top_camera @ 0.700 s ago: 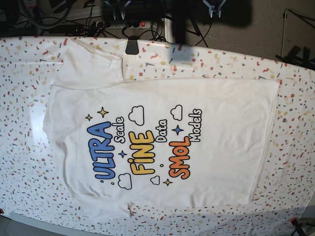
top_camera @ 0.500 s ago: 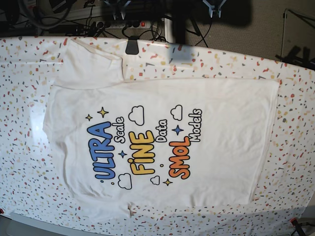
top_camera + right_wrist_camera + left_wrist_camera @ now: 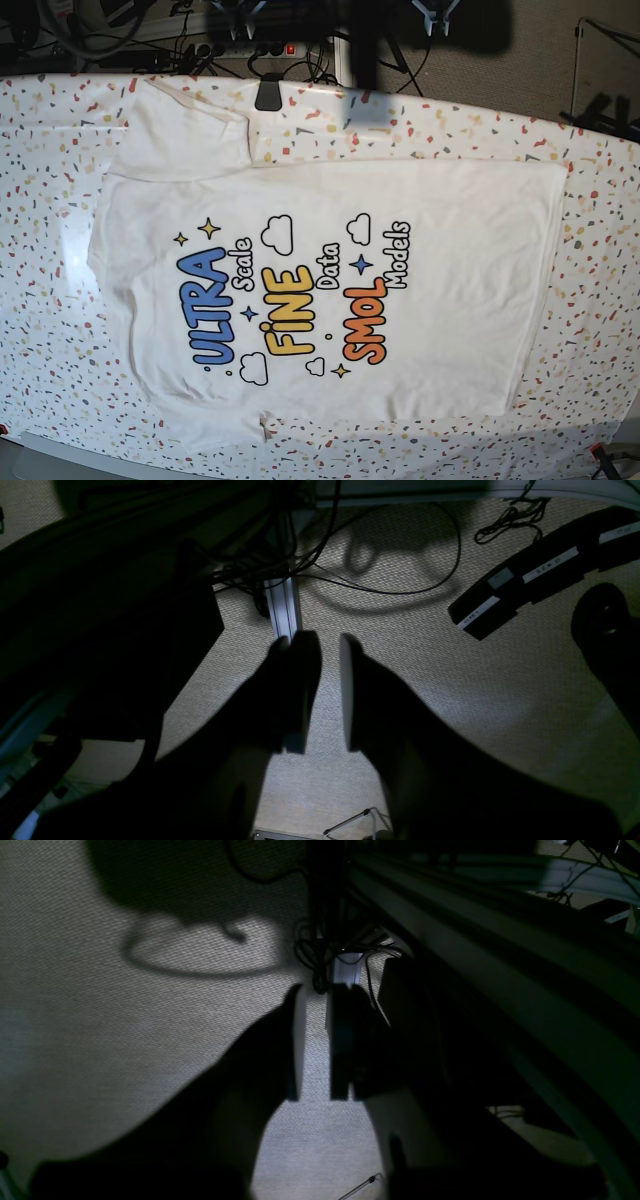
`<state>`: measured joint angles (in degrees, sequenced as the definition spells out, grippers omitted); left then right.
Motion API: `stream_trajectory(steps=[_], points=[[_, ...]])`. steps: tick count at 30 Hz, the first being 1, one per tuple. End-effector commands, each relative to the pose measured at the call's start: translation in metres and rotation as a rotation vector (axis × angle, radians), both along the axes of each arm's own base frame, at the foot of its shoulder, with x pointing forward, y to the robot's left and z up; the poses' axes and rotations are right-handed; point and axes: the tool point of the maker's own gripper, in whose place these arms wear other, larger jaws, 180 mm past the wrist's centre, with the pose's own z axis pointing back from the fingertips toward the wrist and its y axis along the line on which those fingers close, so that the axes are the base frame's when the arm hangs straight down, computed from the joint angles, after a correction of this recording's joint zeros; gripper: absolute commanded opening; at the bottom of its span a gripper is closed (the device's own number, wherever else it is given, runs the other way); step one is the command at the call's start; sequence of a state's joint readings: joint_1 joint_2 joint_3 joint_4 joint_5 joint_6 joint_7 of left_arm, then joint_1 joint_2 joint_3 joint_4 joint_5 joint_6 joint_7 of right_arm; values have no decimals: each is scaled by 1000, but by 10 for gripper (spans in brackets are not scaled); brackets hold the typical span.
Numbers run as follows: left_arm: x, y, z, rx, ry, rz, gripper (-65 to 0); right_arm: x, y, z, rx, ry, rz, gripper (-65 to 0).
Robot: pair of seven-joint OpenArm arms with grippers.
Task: Fold the T-shirt properly
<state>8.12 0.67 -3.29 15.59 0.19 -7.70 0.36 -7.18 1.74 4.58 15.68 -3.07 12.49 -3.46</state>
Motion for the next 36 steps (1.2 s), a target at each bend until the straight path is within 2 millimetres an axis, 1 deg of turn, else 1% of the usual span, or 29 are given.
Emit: stream_trajectory(steps=[1,13,17,20,23,27,30,32,36], points=[[-5,-3,0,-10,7,2,-559,-5,0,0,6,10,-1,-529],[-4,-2,0,-9,1,3,-559,-6,0,0,6,15,0,-529],[-11,-3,1,-8,5,-8,-559,-10,-12,0,-11,20,3,-529],[-16,-2,2,0,-24,-72,-559,-15,-27,2,-31,16,8,-529],[-20,-2,5,4,-53,-89,-559,-24,-34,6,0,0,24,-530],[-23,1,13,14,-97,-89,-559,-35,-41,15,24,-57,44,-530],[-23,3,23,22,-142,-89,-559,-44,-47,26,28,-100,64,-530],[-23,5,31,28,-174,-90,-559,-48,-49,36,41,-133,78,-530],[-20,9,53,43,-236,-96,-559,-52,-45,63,89,-204,136,-530]])
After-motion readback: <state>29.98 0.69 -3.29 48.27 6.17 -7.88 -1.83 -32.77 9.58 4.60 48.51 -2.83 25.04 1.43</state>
